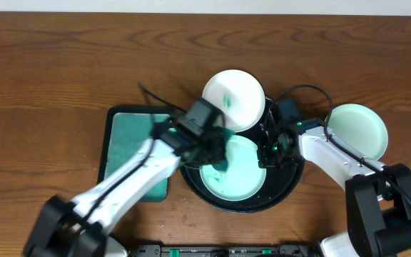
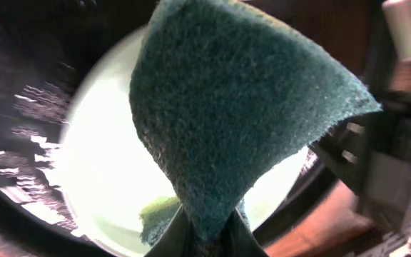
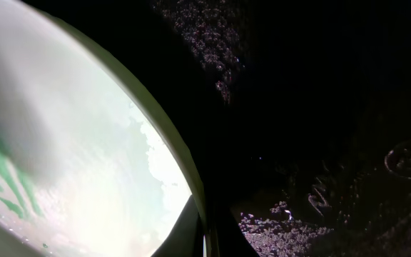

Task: Clean dirty plates on tray and stack at the side
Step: 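Carry the sponge with the left gripper onto the held plate, then scrub the plate with the sponge while the right gripper holds it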

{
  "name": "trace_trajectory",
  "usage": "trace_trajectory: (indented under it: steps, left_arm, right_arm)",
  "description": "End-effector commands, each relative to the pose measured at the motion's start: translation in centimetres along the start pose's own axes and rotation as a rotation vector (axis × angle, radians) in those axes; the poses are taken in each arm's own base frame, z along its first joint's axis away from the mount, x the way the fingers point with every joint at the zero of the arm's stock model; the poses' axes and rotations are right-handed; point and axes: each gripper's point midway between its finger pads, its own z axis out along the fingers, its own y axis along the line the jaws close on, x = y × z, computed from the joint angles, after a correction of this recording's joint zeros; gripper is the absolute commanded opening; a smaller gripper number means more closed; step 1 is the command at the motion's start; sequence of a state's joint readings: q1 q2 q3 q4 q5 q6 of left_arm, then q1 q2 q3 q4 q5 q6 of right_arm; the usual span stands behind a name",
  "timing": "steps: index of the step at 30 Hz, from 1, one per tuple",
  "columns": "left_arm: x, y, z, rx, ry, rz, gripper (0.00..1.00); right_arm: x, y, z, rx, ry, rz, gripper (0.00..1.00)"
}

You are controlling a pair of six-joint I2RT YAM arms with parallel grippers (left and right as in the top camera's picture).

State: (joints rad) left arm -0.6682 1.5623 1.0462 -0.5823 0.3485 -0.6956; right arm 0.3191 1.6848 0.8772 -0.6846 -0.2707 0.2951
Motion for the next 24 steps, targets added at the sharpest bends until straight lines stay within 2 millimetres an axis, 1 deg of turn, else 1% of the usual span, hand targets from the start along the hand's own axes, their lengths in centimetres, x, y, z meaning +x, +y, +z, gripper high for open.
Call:
trace_trajectory:
  steps: [1,2,5,7,9,10,11,12,13,15,17,19,20,21,23,24]
  left_arm:
    - [1.1,0.9,4.0,-0.051,0.079,-0.158,0.07]
    - [1.5,1.0,5.4,-0.046,0.12,-0.168,0.07]
    - [1.7,2.4,6.7,-0.097,0.133,-0.155,0.07]
    - [1.1,4.7,6.9,-0.213,0.086,-0.131,0.07]
    - [0.3,8.3,5.8,-0.401,0.003,-0.119,0.07]
    - [-0.1,10.0,5.0,-0.499,-0.036,-0.098,0.07]
    - [-0.4,11.3,4.2,-0.578,-0.063,-0.073,0.07]
    - [-0.7,12.4,3.4,-0.648,-0.082,-0.041,0.07]
    - [-0.8,13.1,2.8,-0.692,-0.089,-0.013,0.07]
    - [-0.9,13.9,2.0,-0.75,-0.091,0.025,0.07]
    - [-0.7,13.8,2.1,-0.742,-0.08,0.023,0.07]
    - [-0.2,12.8,2.9,-0.676,-0.045,0.006,0.07]
    - [0.2,12.0,3.6,-0.619,-0.019,-0.006,0.07]
    - [0.5,11.0,4.2,-0.559,0.005,-0.017,0.07]
    - [1.2,7.9,6.0,-0.376,0.07,-0.036,0.07]
    - [1.5,6.0,6.8,-0.273,0.105,-0.031,0.07]
  right_arm:
    - [-0.1,-0.1,0.3,0.027,-0.003,0.02,0.01]
    - [-0.1,-0.2,0.3,0.031,-0.001,0.02,0.01]
    - [-0.1,-0.1,0.3,0.031,-0.002,0.02,0.01]
    - [-0.1,-0.1,0.3,0.031,-0.002,0.019,0.01]
    - [-0.1,-0.1,0.3,0.031,-0.001,0.02,0.01]
    - [0.0,-0.1,0.3,0.031,0.0,0.02,0.01]
    - [0.0,-0.1,0.3,0.031,0.0,0.02,0.01]
    - [0.0,-0.1,0.3,0.031,0.0,0.02,0.01]
    - [-0.1,-0.1,0.3,0.031,-0.001,0.02,0.01]
    - [-0.1,-0.1,0.3,0.031,-0.001,0.019,0.01]
    - [-0.1,-0.1,0.3,0.031,-0.001,0.019,0.01]
    - [0.0,-0.1,0.3,0.031,0.0,0.02,0.01]
    - [0.0,-0.1,0.3,0.031,0.0,0.02,0.01]
    - [0.0,-0.1,0.3,0.031,0.001,0.02,0.01]
    - [0.1,-0.2,0.3,0.032,0.004,0.021,0.01]
    - [0.1,-0.2,0.3,0.033,0.004,0.021,0.01]
